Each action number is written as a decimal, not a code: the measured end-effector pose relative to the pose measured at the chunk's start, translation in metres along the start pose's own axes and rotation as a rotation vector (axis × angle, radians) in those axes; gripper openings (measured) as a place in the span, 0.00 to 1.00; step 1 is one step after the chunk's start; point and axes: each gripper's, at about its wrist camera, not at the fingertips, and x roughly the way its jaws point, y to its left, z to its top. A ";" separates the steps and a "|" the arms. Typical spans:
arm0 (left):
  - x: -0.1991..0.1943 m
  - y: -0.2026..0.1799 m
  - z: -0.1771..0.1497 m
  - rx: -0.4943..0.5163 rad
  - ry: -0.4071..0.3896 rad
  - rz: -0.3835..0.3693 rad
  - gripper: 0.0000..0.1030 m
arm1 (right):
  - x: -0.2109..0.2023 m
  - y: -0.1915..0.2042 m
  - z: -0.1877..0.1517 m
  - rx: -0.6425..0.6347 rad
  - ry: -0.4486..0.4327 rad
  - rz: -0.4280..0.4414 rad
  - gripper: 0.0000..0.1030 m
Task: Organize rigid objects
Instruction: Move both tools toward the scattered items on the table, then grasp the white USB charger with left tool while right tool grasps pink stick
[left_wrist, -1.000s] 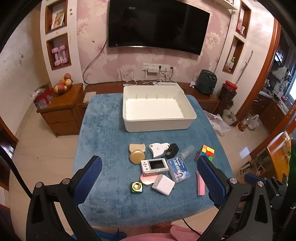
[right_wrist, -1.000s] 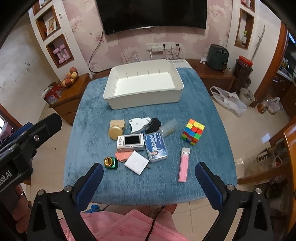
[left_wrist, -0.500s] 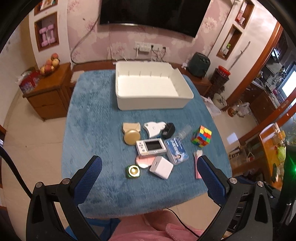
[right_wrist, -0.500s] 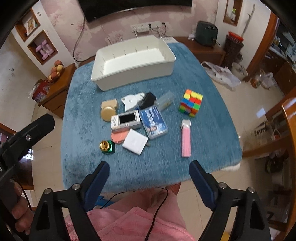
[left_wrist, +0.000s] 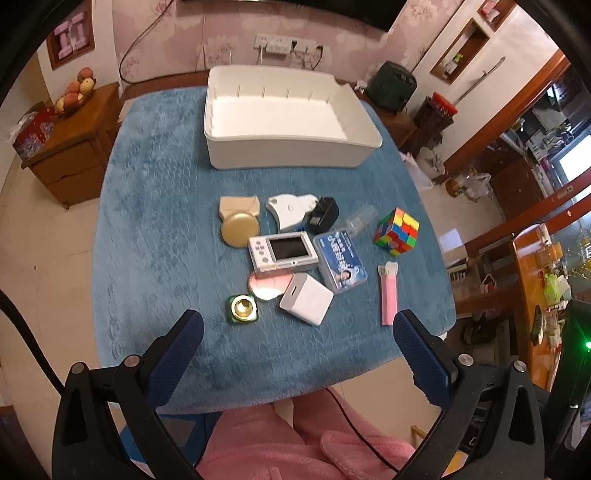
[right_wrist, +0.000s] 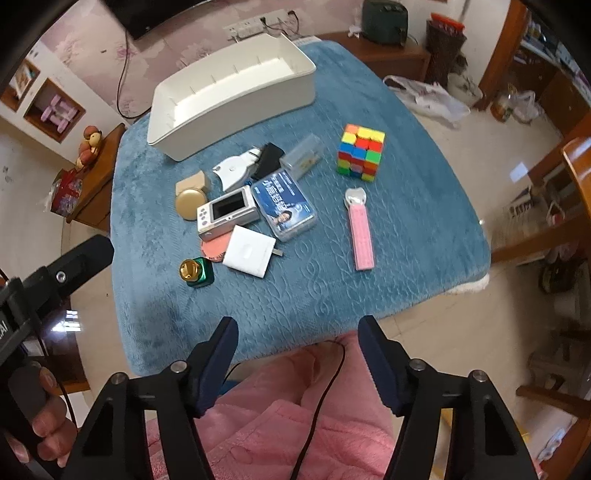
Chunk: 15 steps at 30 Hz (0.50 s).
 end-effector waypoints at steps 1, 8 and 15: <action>0.004 -0.001 0.001 -0.008 0.013 0.004 0.99 | 0.003 -0.002 0.002 0.006 0.011 0.007 0.62; 0.030 -0.005 0.008 -0.097 0.095 0.036 0.99 | 0.024 -0.033 0.026 0.042 0.088 0.056 0.57; 0.055 -0.011 0.013 -0.227 0.162 0.096 0.99 | 0.050 -0.074 0.063 0.102 0.185 0.112 0.53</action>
